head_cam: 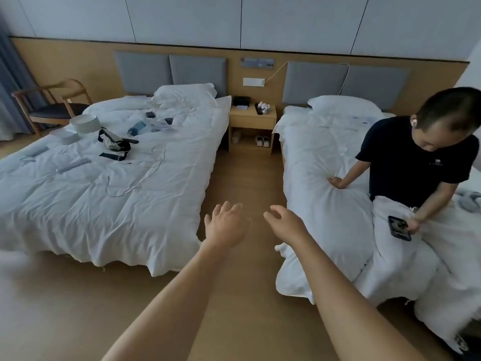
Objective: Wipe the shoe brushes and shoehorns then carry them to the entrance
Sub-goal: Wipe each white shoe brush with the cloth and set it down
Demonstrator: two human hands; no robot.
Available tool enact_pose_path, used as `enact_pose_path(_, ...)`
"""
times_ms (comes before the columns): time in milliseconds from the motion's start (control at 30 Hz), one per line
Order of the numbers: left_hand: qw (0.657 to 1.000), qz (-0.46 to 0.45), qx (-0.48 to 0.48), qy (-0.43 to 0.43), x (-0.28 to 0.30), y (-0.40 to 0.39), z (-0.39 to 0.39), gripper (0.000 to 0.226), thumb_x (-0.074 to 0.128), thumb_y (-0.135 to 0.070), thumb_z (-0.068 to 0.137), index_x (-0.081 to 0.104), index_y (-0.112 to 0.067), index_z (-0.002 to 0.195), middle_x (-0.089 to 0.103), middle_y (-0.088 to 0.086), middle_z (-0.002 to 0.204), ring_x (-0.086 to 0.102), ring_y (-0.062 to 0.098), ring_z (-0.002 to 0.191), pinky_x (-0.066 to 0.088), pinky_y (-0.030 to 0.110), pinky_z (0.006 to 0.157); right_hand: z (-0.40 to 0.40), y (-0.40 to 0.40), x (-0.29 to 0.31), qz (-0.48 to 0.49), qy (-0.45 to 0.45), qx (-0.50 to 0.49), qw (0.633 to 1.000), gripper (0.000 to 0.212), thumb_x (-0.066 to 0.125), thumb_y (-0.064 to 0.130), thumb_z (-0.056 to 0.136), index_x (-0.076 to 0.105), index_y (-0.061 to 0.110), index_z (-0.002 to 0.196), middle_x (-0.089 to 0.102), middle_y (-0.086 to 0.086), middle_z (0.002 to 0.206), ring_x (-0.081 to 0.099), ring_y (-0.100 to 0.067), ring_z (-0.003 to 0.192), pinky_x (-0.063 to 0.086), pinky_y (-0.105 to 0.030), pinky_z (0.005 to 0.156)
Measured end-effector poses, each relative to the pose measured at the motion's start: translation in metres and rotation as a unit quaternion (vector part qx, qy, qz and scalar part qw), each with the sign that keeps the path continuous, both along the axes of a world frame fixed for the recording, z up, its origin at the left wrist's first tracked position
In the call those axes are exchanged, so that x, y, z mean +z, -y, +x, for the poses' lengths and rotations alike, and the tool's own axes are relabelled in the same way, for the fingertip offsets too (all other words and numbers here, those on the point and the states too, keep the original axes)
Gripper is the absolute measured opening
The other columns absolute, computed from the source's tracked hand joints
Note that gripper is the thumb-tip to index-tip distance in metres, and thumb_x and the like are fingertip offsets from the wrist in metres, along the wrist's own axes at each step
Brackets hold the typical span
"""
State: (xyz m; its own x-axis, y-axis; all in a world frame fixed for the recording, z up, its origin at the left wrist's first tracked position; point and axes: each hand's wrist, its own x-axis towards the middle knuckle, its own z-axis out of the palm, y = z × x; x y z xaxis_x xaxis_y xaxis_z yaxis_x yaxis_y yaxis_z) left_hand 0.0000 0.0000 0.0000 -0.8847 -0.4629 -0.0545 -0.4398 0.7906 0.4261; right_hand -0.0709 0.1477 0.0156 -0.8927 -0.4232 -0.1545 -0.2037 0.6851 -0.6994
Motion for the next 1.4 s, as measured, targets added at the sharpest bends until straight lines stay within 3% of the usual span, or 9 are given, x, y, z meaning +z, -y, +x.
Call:
enact_pose_path(133, 0.999, -0.041, -0.001, -0.008, -0.003, 0.015, -0.022, 0.057, 0.043, -0.055, 0.096, 0.032, -0.034, 0.148, 0.025, 0.001, 0.159, 0.012, 0.027, 0.151, 0.013, 0.055, 0.119, -0.02, 0.016, -0.009, -0.007, 0.02, -0.023, 1.0, 0.051, 0.047, 0.045, 0.101, 0.044, 0.025, 0.148, 0.043, 0.001, 0.155, 0.044, -0.021, 0.14, 0.038, -0.032, 0.105)
enact_pose_path(267, 0.999, -0.037, -0.006, -0.001, -0.008, 0.046, -0.053, 0.057, 0.043, -0.053, 0.096, 0.033, -0.033, 0.149, 0.022, 0.002, 0.161, 0.009, 0.027, 0.152, 0.01, 0.055, 0.119, -0.047, 0.043, -0.017, -0.016, 0.019, -0.052, 0.998, 0.05, 0.052, 0.044, 0.099, 0.048, 0.025, 0.145, 0.046, 0.001, 0.152, 0.047, -0.02, 0.137, 0.037, -0.028, 0.097)
enact_pose_path(533, 1.0, 0.007, -0.012, -0.022, -0.006, 0.126, -0.113, 0.055, 0.051, -0.044, 0.094, 0.041, -0.032, 0.146, 0.032, 0.0, 0.157, 0.015, 0.026, 0.15, 0.012, 0.053, 0.12, -0.1, 0.118, -0.014, -0.018, -0.002, -0.096, 0.995, 0.049, 0.058, 0.037, 0.097, 0.048, 0.025, 0.143, 0.047, 0.0, 0.15, 0.048, -0.019, 0.134, 0.035, -0.023, 0.094)
enact_pose_path(767, 0.997, 0.009, -0.038, -0.073, 0.012, 0.195, -0.161, 0.056, 0.054, -0.049, 0.092, 0.045, -0.031, 0.144, 0.037, 0.0, 0.154, 0.021, 0.025, 0.147, 0.015, 0.053, 0.119, -0.129, 0.171, -0.004, -0.034, -0.038, -0.118, 0.992, 0.048, 0.06, 0.037, 0.097, 0.05, 0.026, 0.142, 0.049, 0.005, 0.149, 0.045, -0.014, 0.137, 0.033, -0.021, 0.1)
enact_pose_path(1133, 0.995, 0.015, -0.066, -0.076, 0.015, 0.242, -0.229, 0.057, 0.053, -0.047, 0.095, 0.039, -0.029, 0.147, 0.036, 0.003, 0.154, 0.026, 0.026, 0.145, 0.022, 0.05, 0.116, -0.196, 0.21, -0.005, -0.043, -0.06, -0.118, 0.99, 0.041, 0.061, 0.036, 0.097, 0.055, 0.026, 0.137, 0.055, 0.005, 0.141, 0.05, -0.011, 0.132, 0.038, -0.024, 0.103)
enact_pose_path(1400, 0.997, -0.023, -0.041, -0.064, 0.006, 0.26, -0.319, 0.056, 0.052, -0.047, 0.095, 0.041, -0.027, 0.146, 0.043, 0.003, 0.148, 0.032, 0.026, 0.14, 0.024, 0.047, 0.114, -0.3, 0.238, -0.016, -0.027, -0.066, -0.072, 0.995, 0.043, 0.059, 0.038, 0.098, 0.053, 0.026, 0.139, 0.055, 0.003, 0.14, 0.051, -0.015, 0.129, 0.04, -0.027, 0.102)
